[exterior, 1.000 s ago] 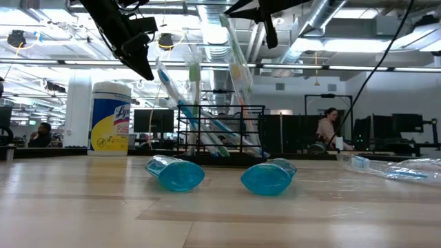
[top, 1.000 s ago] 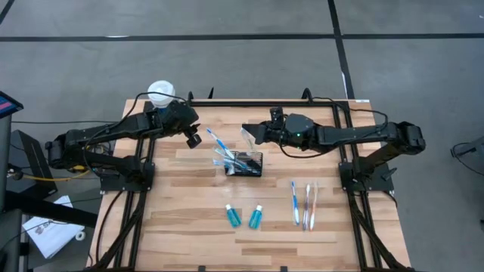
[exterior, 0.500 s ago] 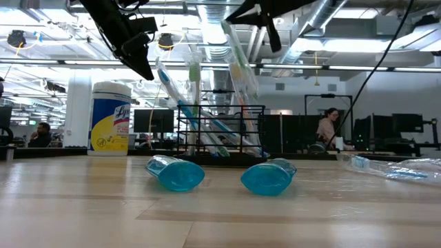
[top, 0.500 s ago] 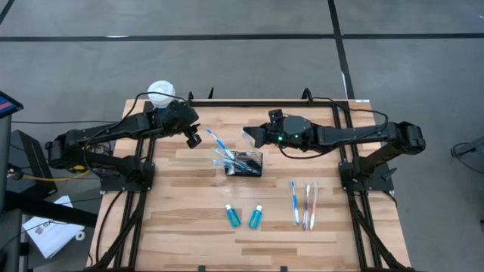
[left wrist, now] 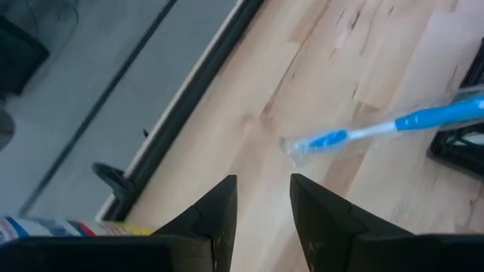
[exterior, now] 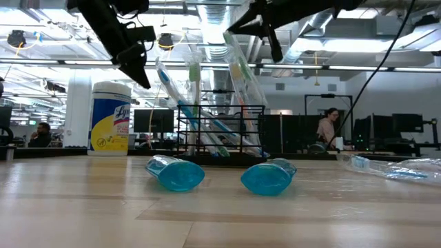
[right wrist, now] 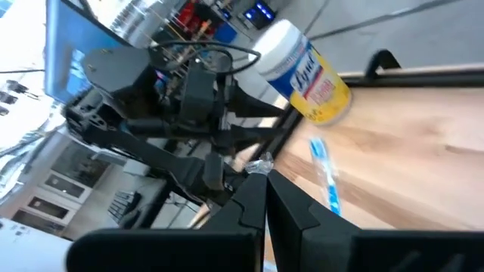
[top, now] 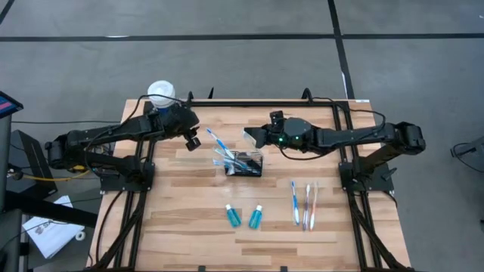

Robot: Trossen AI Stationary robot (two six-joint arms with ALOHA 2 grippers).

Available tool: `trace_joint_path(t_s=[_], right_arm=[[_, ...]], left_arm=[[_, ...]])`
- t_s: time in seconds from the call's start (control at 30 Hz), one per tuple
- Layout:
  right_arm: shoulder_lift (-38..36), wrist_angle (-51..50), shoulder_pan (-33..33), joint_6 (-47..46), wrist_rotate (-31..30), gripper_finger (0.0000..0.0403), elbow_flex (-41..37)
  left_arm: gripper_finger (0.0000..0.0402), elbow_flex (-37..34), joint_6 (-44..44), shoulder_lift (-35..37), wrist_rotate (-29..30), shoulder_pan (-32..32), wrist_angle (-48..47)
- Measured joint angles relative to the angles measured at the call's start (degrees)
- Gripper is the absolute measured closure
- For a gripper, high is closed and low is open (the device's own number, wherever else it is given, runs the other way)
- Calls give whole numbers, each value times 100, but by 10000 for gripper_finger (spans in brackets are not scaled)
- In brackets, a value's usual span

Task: Pick & Place toothbrushing station
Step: Put the green toothbrush into the mesh

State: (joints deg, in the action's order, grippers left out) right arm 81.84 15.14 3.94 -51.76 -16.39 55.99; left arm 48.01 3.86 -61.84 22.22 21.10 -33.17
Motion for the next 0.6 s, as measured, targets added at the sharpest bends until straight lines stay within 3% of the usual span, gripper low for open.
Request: trace_joint_path(t_s=[0.6], right_arm=[[-2,30,250,119,307,403,7]], left_arm=[[284,173,187,44,-4,169,114]])
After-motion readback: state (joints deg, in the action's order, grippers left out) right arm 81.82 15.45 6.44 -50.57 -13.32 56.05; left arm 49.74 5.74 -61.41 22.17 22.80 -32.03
